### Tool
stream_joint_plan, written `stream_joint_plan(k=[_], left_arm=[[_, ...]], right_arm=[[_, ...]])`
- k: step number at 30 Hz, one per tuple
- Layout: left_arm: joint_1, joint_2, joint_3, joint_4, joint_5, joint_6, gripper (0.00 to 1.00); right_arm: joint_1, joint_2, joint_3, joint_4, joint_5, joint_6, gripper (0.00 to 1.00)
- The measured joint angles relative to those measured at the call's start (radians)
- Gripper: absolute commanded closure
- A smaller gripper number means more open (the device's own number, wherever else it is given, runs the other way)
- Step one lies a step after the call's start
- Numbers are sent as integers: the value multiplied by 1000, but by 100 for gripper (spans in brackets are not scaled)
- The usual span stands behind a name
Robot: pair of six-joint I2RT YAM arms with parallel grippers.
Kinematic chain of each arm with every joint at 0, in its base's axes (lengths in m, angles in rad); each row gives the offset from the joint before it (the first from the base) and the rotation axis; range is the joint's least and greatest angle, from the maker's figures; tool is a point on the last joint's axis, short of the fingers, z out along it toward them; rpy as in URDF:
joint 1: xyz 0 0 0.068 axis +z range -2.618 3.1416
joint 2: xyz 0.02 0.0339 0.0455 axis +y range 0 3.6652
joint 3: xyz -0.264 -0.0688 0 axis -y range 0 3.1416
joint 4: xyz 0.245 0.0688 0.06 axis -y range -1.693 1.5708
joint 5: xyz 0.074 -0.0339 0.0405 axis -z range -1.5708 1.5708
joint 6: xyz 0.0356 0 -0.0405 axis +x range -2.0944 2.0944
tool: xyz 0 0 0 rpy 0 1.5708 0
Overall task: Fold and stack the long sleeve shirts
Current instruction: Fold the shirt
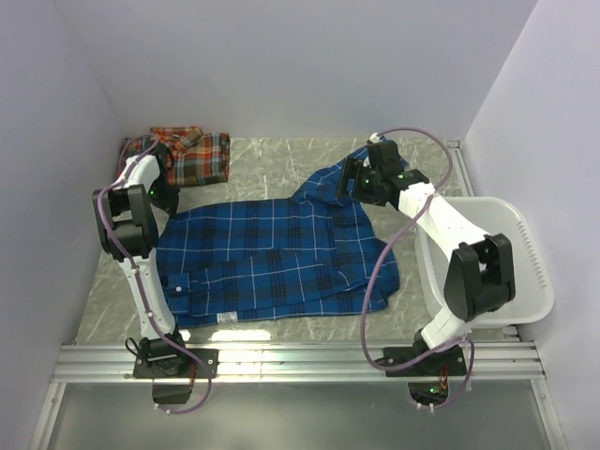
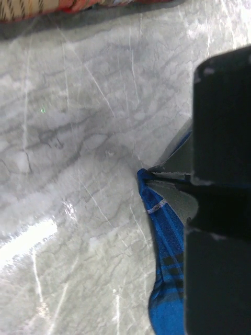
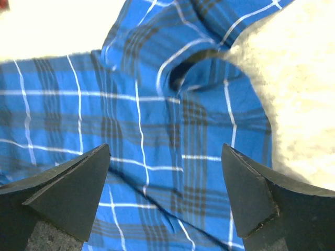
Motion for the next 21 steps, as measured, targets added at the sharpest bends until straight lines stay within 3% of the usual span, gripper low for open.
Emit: stream_joint_plan(k=[7, 14, 21], left_arm=[[-10, -26, -40, 60, -31, 48, 100], [-10, -28, -43, 82, -33, 71, 99], [-13, -30, -46, 87, -36, 78, 99]], right_arm=[[-132, 156, 58, 52, -91, 115, 9], [-138, 248, 144, 88, -68, 228, 11], [-138, 336, 174, 122, -94, 234, 18]])
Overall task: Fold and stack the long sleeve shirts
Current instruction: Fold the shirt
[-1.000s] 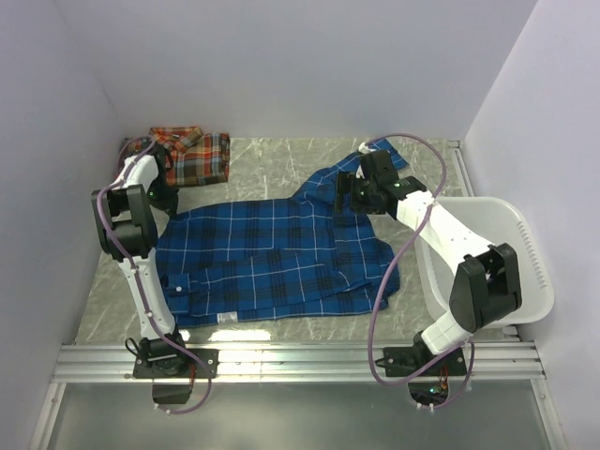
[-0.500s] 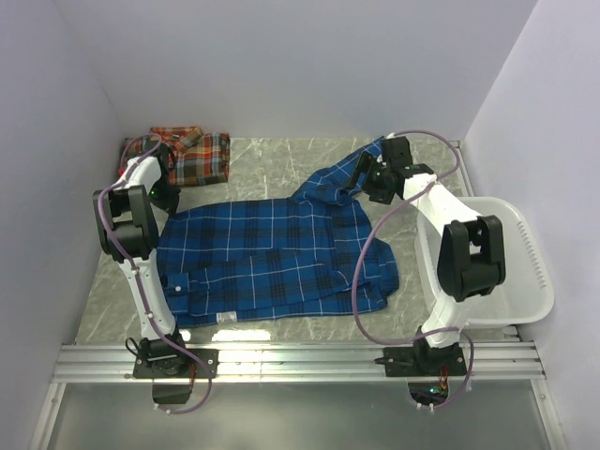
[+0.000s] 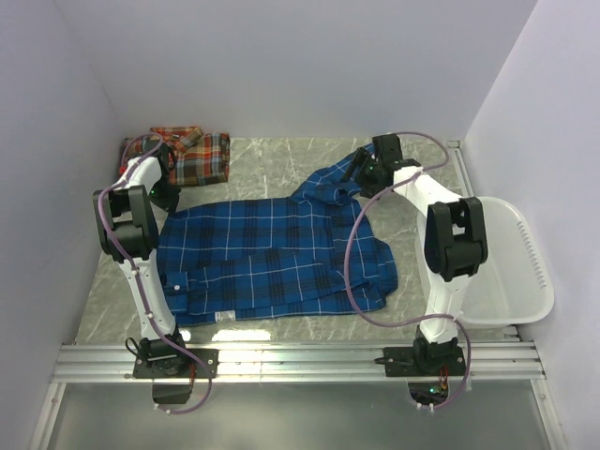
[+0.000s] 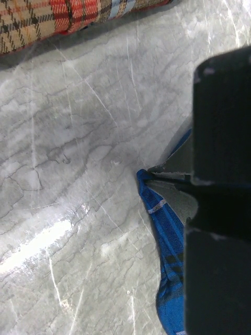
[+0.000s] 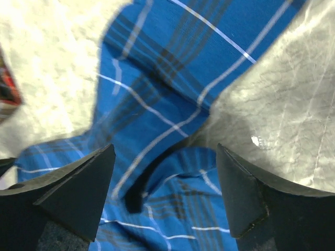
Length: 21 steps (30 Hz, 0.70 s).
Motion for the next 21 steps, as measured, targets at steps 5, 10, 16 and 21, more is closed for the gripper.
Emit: stream_joint_plan(k=[5, 10, 16, 21], left_arm=[[-2, 0, 0, 0, -4, 3, 100], [-2, -2, -3, 5, -4, 10, 100], [-2, -3, -3, 8, -4, 25, 100], [-2, -3, -3, 8, -4, 26, 100]], right_arm=[[0, 40, -1, -14, -10, -46, 27], [0, 37, -14, -4, -20, -119, 27], [-7, 2, -91, 1, -32, -201, 26], [-17, -64, -117, -2, -5, -321, 25]])
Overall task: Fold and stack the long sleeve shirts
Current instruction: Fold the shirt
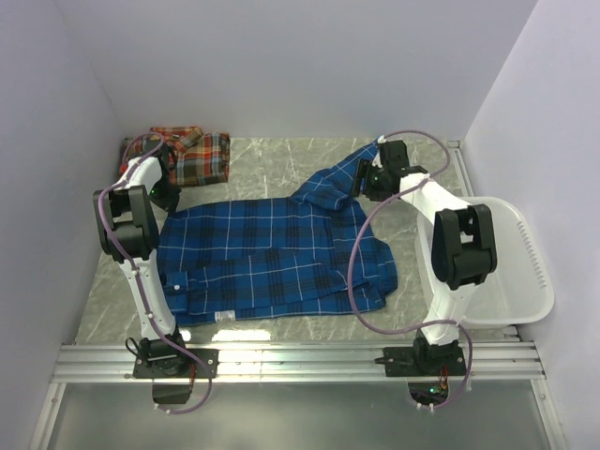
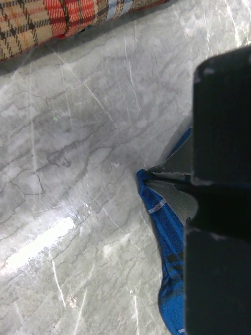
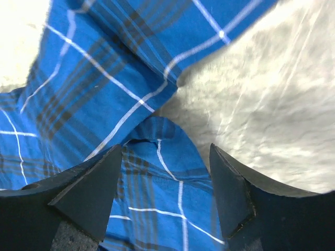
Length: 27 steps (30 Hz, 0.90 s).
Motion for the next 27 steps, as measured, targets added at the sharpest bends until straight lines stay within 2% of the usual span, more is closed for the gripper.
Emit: stream_joint_plan(k=[9, 16, 27], left_arm=[[0, 0, 0, 0, 0, 0, 100], [0, 0, 0, 0, 0, 0, 99], [0, 0, 0, 1, 0, 3, 99]], right_arm=[[-17, -35, 10, 15, -82, -206, 29], [-20, 57, 62, -16, -119, -307, 47], [-21, 175, 156, -76, -185, -388, 49]])
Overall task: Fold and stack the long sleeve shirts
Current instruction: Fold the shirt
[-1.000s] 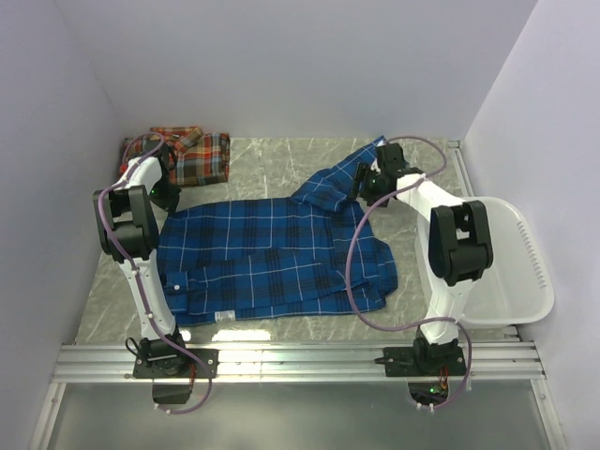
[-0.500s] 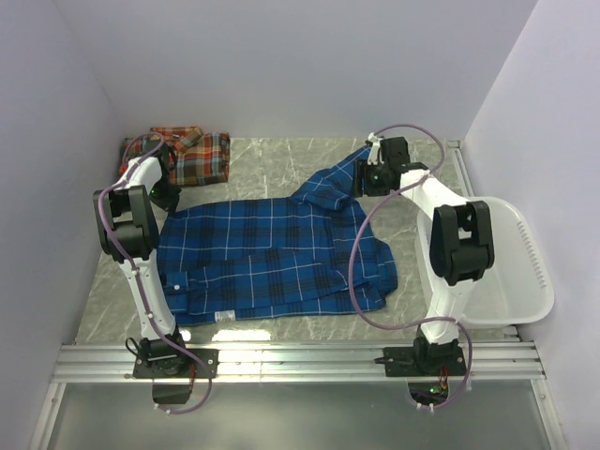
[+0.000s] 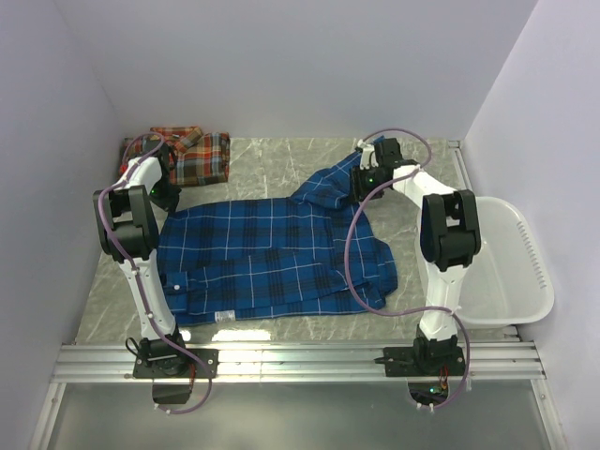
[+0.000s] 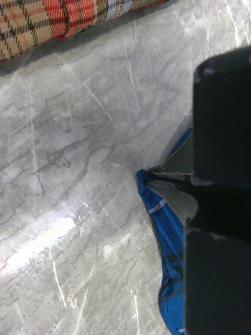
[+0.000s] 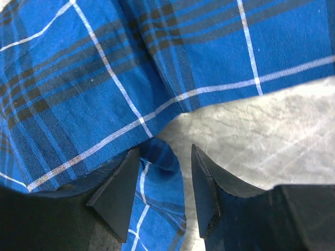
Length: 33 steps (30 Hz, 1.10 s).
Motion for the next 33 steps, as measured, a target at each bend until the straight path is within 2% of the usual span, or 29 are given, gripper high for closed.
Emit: stream_joint_plan(k=[16, 24, 26, 33], left_arm=[[-1, 0, 0, 1, 0, 12, 99], [-1, 0, 0, 1, 0, 16, 100], [-1, 0, 0, 1, 0, 19, 99], [-1, 0, 4, -2, 0, 22, 100]], right_arm=[[0, 61, 58, -96, -78, -79, 53], [0, 68, 62, -112, -73, -88, 83], [0, 68, 66, -112, -72, -89, 100], [0, 56, 69, -108, -57, -77, 100]])
